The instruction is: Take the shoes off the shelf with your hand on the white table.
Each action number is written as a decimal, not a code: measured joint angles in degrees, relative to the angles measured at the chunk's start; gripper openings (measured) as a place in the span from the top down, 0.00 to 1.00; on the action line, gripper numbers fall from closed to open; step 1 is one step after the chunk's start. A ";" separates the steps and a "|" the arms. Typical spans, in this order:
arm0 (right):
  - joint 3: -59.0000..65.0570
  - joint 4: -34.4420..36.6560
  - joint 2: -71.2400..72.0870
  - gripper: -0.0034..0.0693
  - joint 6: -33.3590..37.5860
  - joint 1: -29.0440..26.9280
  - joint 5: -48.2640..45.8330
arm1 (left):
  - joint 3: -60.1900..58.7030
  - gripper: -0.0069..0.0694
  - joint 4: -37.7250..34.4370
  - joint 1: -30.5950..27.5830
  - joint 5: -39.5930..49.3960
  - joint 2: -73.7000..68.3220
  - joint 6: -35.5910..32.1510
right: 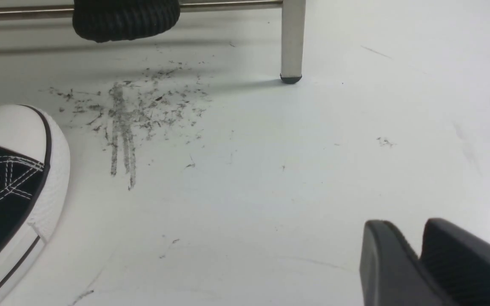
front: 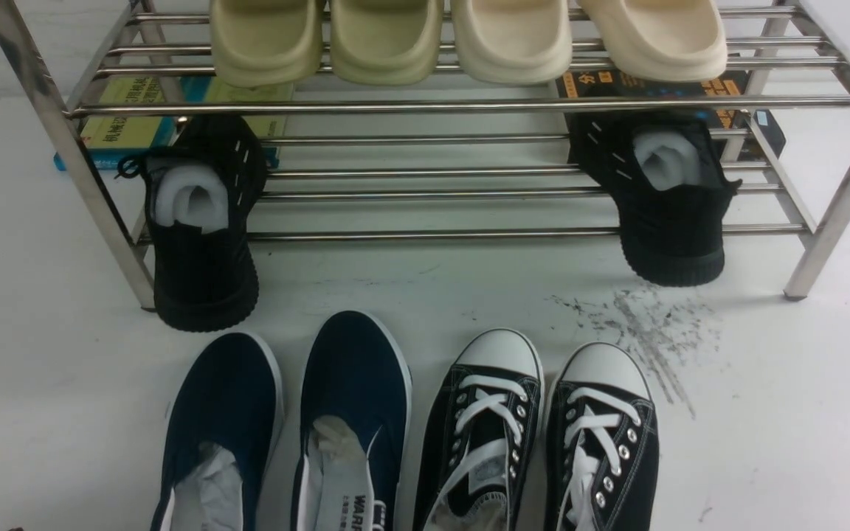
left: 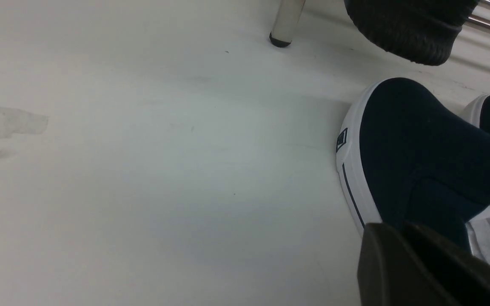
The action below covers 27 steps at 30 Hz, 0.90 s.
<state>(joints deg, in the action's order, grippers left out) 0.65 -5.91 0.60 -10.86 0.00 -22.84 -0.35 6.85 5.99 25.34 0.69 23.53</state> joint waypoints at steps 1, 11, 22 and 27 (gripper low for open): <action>0.00 0.00 0.00 0.74 0.00 0.00 0.00 | 0.00 0.82 0.00 0.00 0.00 0.00 0.00; 0.00 0.00 0.00 0.72 0.00 0.00 0.00 | 0.00 0.81 0.00 -0.07 0.00 0.00 0.00; 0.00 0.00 0.00 0.70 0.00 0.00 0.00 | 0.00 0.79 0.00 -0.07 0.00 0.00 0.00; 0.00 0.00 0.00 0.69 0.00 0.00 0.00 | 0.00 0.78 0.00 -0.07 0.00 0.00 0.00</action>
<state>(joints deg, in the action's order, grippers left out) 0.65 -5.91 0.60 -10.86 0.00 -22.84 -0.35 6.85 5.92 25.34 0.69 23.53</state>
